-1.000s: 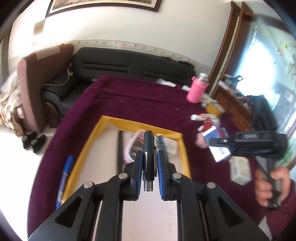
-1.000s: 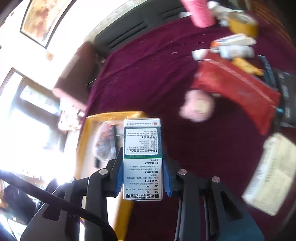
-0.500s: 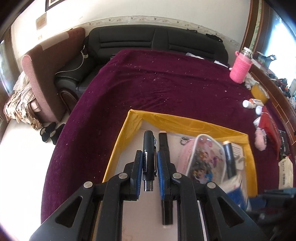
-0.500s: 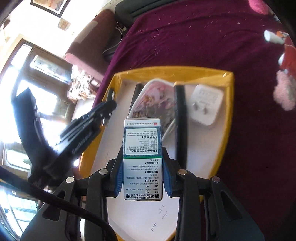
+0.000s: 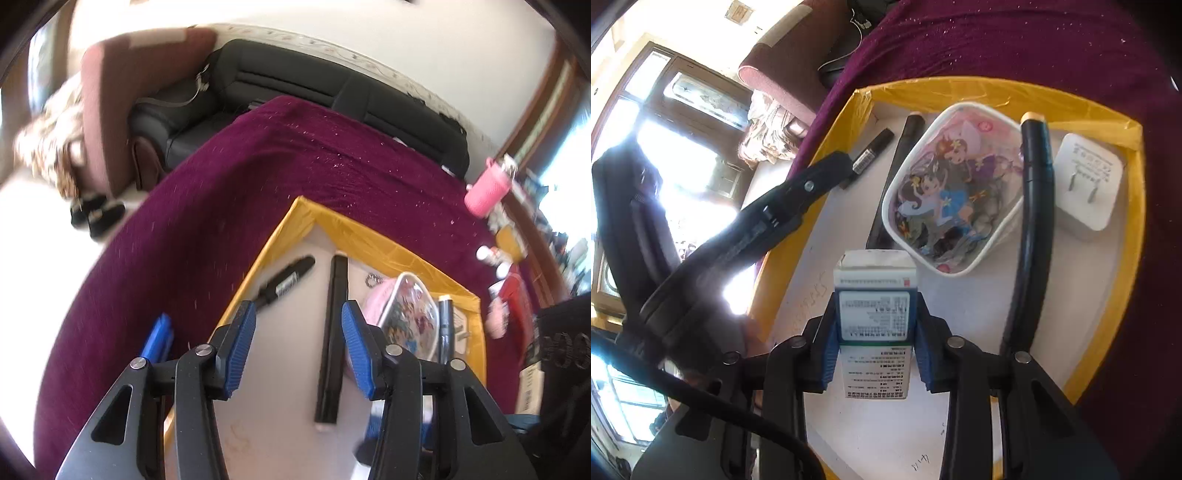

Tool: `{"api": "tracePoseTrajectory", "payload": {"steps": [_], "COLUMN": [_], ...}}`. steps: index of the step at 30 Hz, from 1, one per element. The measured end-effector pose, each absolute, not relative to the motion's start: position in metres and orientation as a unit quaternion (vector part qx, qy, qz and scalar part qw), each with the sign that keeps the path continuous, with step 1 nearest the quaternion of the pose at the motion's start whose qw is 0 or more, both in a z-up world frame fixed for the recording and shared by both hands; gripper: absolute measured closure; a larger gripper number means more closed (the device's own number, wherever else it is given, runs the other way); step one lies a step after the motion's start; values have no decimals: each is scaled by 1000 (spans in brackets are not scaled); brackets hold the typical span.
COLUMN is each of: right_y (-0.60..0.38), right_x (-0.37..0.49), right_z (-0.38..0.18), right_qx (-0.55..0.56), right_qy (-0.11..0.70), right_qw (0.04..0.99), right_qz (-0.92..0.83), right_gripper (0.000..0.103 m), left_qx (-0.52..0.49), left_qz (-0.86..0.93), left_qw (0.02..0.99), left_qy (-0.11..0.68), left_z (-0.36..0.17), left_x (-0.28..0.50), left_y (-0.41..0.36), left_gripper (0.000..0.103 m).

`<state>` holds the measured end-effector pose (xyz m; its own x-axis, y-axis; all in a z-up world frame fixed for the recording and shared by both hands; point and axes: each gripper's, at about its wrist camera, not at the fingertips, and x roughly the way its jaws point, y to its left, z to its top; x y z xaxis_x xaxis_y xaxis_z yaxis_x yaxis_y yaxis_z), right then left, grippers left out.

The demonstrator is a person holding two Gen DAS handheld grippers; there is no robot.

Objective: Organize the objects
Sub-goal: 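Drop the pen in the tray while the right gripper sets the box there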

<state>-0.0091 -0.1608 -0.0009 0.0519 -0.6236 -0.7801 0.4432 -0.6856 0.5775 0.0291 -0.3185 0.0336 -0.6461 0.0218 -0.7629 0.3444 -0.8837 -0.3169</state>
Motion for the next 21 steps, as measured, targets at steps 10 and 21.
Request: {"api": "tracePoseTrajectory", "payload": {"steps": [10,21], "right_y": [-164,-109], "right_x": [-24,1], "right_z": [-3,54], "right_qx": [591,520], "right_qy": [-43,-78], "right_qw": [362,395], "right_qz": [-720,-753], "right_gripper": [70,52], "left_qx": [362,341], "left_qz": [-880,-878], "left_qw": [128,147], "left_qy": [279,302], "left_z": [31,46], "left_x": [70,86], "left_y": [-318,-312], "left_gripper": [56,52]}}
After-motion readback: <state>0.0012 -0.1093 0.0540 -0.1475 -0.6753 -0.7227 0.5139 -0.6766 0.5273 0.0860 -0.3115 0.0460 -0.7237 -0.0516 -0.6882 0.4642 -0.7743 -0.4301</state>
